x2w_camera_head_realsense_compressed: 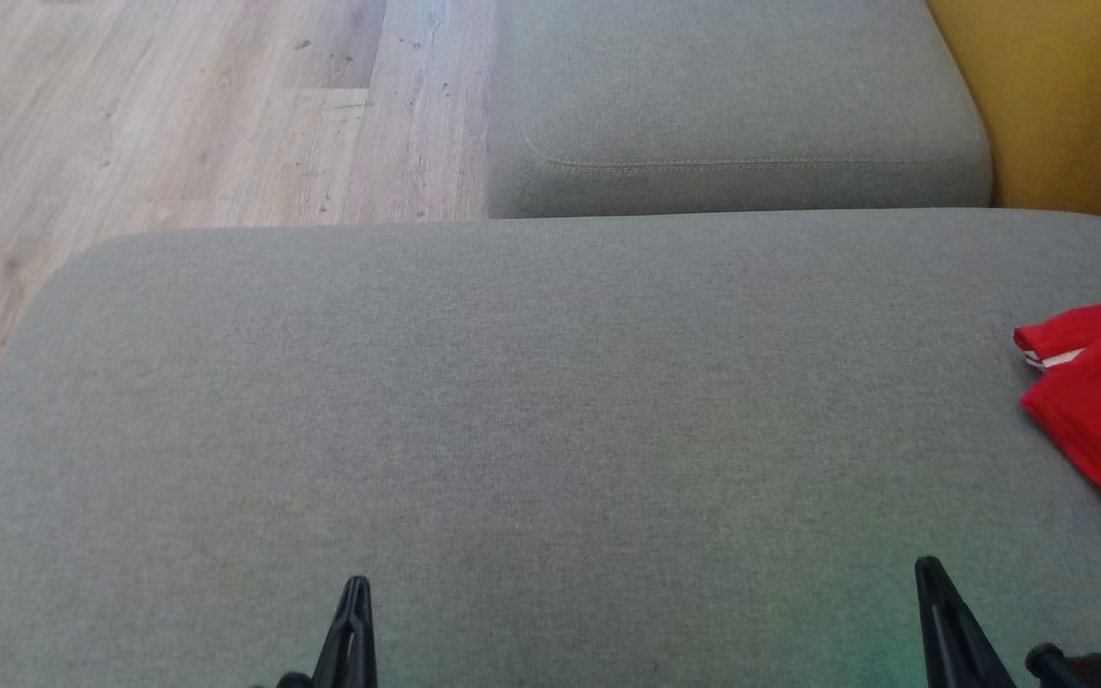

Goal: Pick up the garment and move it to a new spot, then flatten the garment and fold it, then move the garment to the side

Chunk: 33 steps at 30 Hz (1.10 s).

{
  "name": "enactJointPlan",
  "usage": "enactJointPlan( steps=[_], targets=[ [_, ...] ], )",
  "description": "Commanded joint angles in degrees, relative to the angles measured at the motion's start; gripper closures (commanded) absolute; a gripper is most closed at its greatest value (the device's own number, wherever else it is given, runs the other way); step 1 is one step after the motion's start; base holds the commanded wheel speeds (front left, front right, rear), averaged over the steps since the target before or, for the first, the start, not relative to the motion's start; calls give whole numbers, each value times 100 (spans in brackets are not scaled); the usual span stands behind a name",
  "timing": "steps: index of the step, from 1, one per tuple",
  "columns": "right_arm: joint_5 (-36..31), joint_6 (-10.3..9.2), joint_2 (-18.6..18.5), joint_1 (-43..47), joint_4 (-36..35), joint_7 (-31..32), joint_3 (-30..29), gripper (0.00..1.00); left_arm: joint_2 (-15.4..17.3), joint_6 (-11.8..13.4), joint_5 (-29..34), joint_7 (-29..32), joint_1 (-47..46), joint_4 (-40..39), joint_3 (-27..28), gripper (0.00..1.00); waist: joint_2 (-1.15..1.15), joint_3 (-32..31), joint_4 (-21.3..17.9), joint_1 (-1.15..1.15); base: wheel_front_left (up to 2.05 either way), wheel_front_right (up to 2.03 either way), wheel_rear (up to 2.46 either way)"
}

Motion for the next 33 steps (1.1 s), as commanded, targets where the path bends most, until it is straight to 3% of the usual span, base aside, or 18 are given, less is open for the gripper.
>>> enactJointPlan(
  steps=[1, 33],
  targets=[
    [201, 1, -22, -152, -152, 50, -9, 100, 24, -45, -182, 18, -205, -191, 75, 100, 0, 8, -5, 0, 0, 0, 0],
    [2417, 6, -99, -744, 88, 469, -96, 100, 119, -455, -2325, 422, -646, -11, 534, 100, 0, 129, -111, 0, 0, 0, 0]
  ],
)
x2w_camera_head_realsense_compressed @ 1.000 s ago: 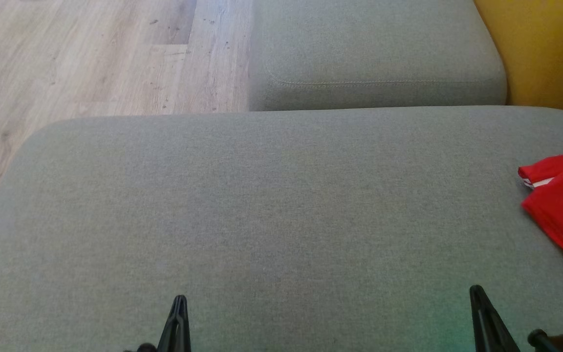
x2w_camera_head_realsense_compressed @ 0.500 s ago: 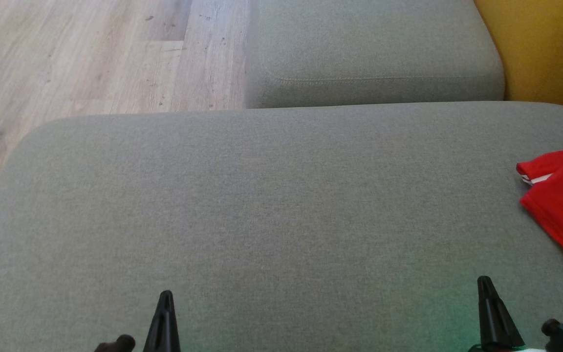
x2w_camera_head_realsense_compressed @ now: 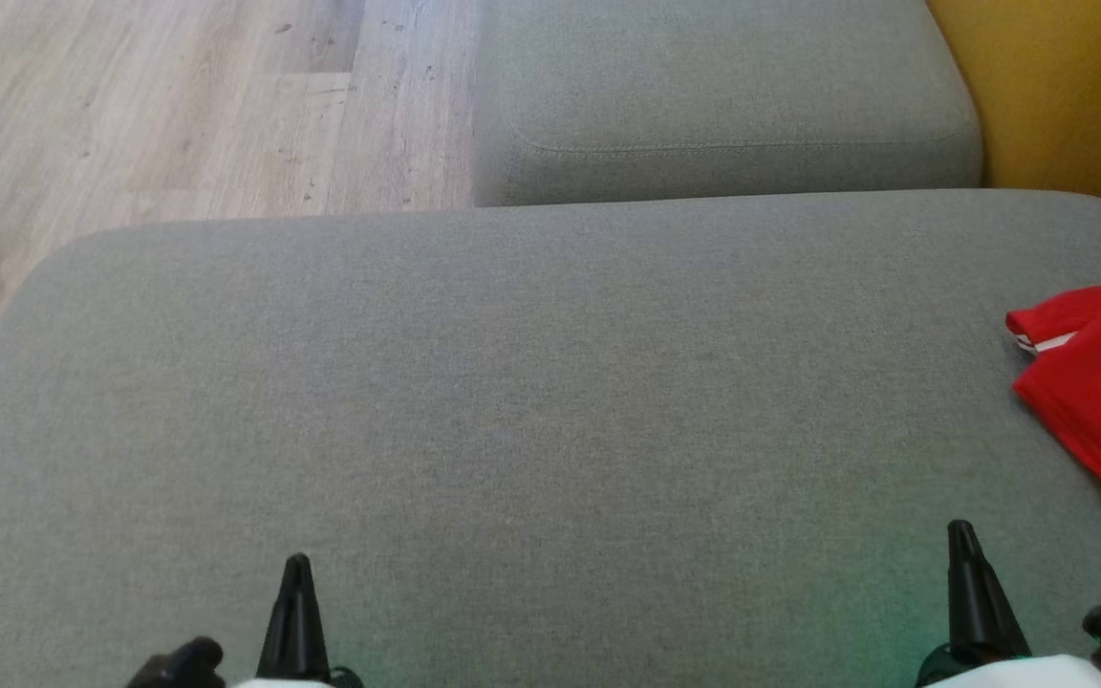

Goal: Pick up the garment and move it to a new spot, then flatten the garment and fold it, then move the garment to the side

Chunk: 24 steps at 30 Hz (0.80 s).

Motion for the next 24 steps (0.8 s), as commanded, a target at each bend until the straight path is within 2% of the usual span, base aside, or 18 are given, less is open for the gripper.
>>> enactJointPlan(
  steps=[1, 24],
  targets=[
    [217, 6, -94, -287, -143, 33, -22, 100, 59, -57, -188, 25, -330, -154, 148, 100, 0, 7, -6, 0, 0, 0, 0],
    [1818, 10, -112, -717, 24, 384, -136, 100, 87, -346, -1730, 366, -629, -77, 547, 100, 0, 99, -85, 0, 0, 0, 0]
  ],
)
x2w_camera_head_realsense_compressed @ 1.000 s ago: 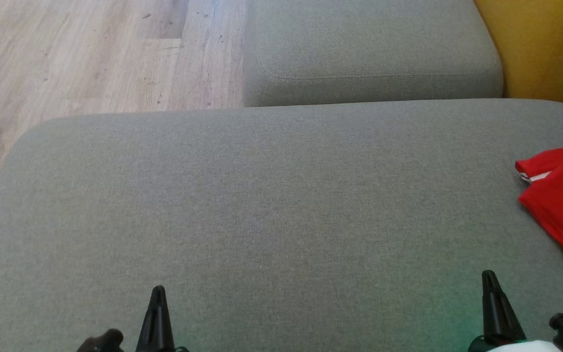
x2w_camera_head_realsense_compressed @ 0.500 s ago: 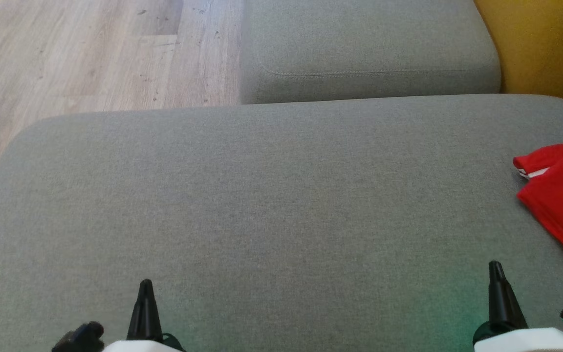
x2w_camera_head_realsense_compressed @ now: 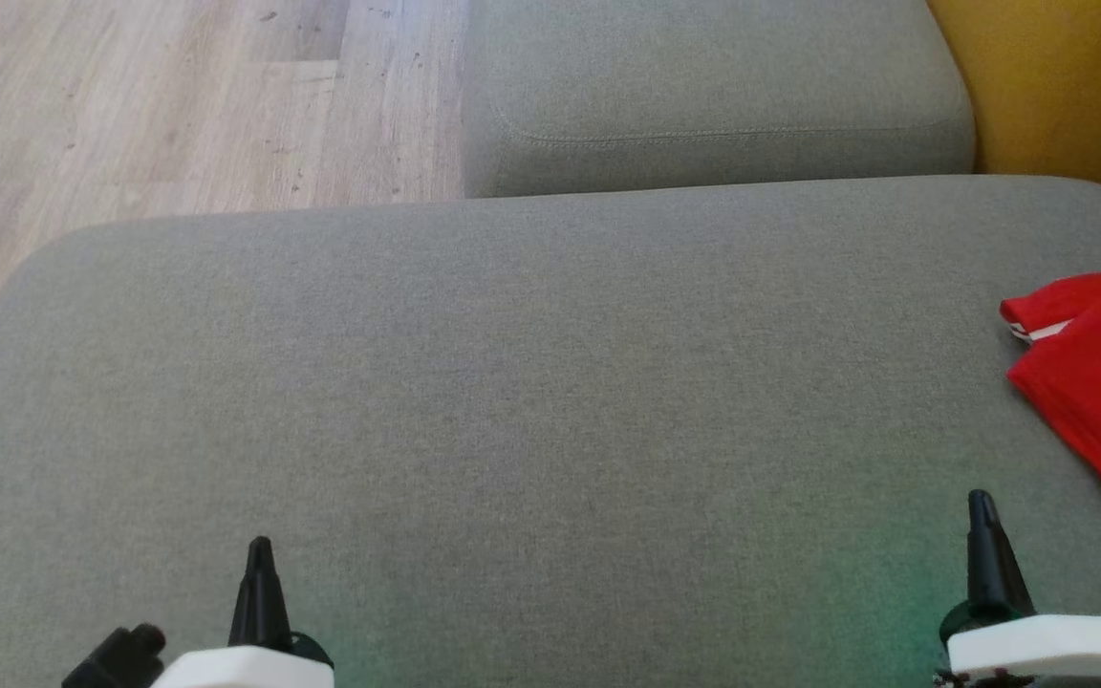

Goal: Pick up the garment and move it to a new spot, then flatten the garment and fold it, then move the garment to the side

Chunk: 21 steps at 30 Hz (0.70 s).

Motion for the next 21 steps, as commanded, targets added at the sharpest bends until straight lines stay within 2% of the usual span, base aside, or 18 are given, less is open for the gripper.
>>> enactJointPlan(
  steps=[1, 21],
  targets=[
    [152, 11, -108, -296, -158, 28, 20, 100, 61, -62, -130, 30, -334, -140, 160, 100, 0, 3, -3, 0, 0, 0, 0],
    [1523, 14, -108, -671, -11, 350, -102, 100, 66, -314, -1446, 348, -599, -63, 533, 100, 0, 83, -72, 0, 0, 0, 0]
  ],
)
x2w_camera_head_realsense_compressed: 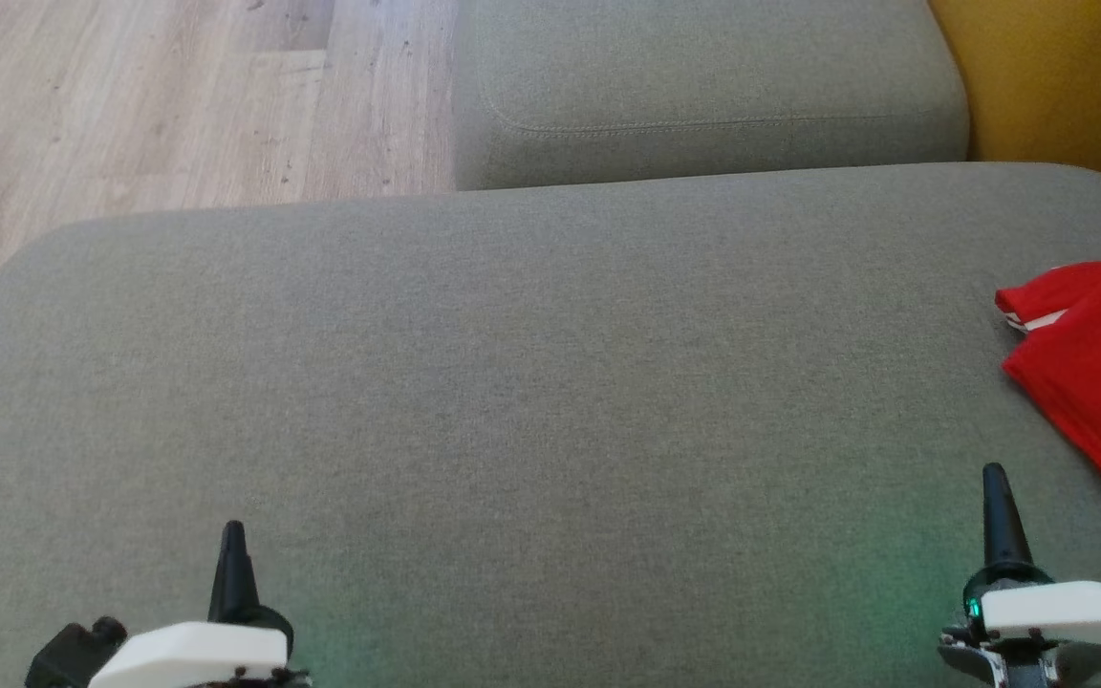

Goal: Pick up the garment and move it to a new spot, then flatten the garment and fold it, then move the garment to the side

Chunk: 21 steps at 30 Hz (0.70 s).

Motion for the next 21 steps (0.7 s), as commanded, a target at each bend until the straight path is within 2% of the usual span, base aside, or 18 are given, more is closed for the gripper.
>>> enactJointPlan(
  steps=[1, 21],
  targets=[
    [166, 14, -106, -323, -149, 33, 56, 100, 65, -67, -141, 18, -362, -150, 191, 100, 0, 4, -4, 0, 0, 0, 0],
    [1457, 17, -96, -680, -8, 350, -74, 100, 59, -306, -1377, 333, -616, -75, 562, 100, 0, 79, -69, 0, 0, 0, 0]
  ],
)
